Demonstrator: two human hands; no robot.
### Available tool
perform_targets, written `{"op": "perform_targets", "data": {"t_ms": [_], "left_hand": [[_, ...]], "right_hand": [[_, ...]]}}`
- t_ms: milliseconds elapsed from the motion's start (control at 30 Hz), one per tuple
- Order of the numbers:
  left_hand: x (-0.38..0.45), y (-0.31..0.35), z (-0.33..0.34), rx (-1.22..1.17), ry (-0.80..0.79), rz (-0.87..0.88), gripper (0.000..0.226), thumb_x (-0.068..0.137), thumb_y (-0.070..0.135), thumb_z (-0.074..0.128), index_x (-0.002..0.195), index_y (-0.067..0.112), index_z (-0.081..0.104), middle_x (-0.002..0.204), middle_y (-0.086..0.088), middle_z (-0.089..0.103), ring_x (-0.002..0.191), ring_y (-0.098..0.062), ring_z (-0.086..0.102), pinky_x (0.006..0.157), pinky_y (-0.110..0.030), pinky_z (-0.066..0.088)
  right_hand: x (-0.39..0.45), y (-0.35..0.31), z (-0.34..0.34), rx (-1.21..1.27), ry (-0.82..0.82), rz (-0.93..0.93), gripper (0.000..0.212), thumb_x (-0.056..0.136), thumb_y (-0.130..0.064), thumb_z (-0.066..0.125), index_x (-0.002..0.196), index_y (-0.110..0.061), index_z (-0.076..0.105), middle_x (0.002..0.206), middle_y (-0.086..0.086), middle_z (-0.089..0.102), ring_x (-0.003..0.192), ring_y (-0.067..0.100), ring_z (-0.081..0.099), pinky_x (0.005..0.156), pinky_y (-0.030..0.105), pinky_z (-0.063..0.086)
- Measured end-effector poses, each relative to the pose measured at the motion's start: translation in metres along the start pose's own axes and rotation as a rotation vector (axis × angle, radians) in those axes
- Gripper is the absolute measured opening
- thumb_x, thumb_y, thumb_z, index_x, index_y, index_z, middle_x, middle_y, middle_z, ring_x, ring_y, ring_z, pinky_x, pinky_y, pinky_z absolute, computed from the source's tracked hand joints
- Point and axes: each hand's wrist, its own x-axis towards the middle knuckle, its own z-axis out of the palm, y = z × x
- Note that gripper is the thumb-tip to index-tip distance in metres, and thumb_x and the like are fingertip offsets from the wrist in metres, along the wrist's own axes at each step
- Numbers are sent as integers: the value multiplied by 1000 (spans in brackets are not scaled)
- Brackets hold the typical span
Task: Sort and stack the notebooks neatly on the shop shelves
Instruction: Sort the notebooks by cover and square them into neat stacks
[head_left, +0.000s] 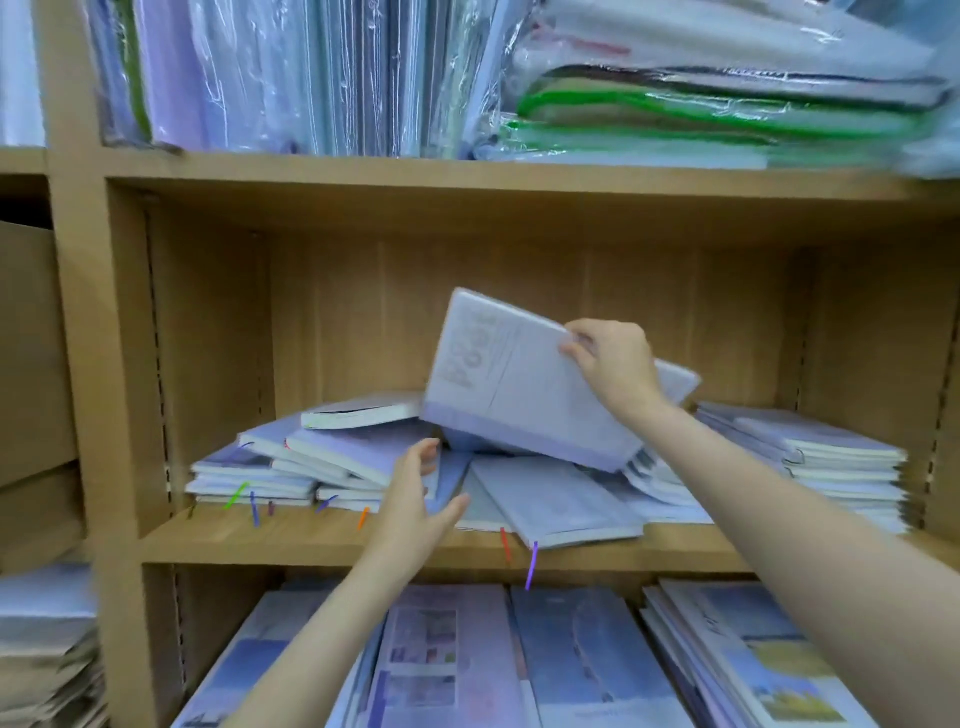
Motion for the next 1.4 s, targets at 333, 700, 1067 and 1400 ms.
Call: {"op": "perform_targets", "data": {"t_ms": [333,700,1067,1400], "left_hand": [[-45,64,-14,-937,-140,-311,34,85,6,56,117,13,52,123,-10,61,108,-21,61,76,-28,56],[-211,-94,-54,-513,-150,-1019,46,69,19,81,108,1,64,88,-6,74,77,-17,69,73,-31,54],[-69,-142,-26,-261,33,-709,65,92,12,56,147,14,22,144,-10,34,130,-28,40,102,-42,40],[-118,-158,8,728,-677,-371,37,90,8,47,127,13,54,141,-10,42,129,-29,42,98,-32,40]], "right_hand": [[-36,-45,-90,364,-91,65,15,88,-18,60,103,-18,62,90,3,63,86,15,58,70,26,43],[-278,-36,72,441,-642,333,18,84,-1,62,101,-4,65,84,9,66,77,20,62,67,20,44],[-236,16,177,590,-479,781,12,89,-6,59,99,-6,64,94,18,62,87,24,54,58,15,37],[-290,16,167,-24,-1090,141,59,98,-17,42,150,-20,13,157,7,4,143,29,10,113,34,23]]}}
